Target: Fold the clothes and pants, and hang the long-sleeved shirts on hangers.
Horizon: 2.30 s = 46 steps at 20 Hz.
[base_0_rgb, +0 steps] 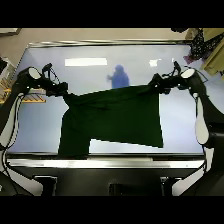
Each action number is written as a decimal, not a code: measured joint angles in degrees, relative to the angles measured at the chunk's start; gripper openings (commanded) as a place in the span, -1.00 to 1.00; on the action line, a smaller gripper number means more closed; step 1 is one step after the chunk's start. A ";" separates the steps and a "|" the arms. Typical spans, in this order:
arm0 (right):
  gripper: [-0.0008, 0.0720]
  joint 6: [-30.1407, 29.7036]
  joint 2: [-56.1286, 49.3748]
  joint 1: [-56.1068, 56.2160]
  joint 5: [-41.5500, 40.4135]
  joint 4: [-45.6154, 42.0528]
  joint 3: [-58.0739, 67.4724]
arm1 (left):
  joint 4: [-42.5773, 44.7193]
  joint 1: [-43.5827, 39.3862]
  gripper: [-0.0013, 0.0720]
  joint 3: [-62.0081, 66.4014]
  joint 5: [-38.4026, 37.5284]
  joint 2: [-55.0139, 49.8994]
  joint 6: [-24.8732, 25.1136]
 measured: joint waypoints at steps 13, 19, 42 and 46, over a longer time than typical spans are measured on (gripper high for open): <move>0.21 -15.89 32.33 -21.14 18.73 -3.69 -43.34 | -6.62 12.70 -0.09 -20.31 -5.95 21.64 7.06; 0.21 -16.15 41.33 -22.12 14.82 -9.18 -59.23 | -7.34 14.16 -0.09 -28.55 -4.50 27.32 7.28; -0.89 -21.66 42.66 -22.25 0.35 6.34 -75.03 | -13.00 14.38 -0.09 -30.42 -2.62 20.74 15.34; -0.89 -23.06 42.73 -22.23 2.58 8.63 -75.03 | -14.12 14.43 -0.09 -30.42 -2.54 17.22 18.91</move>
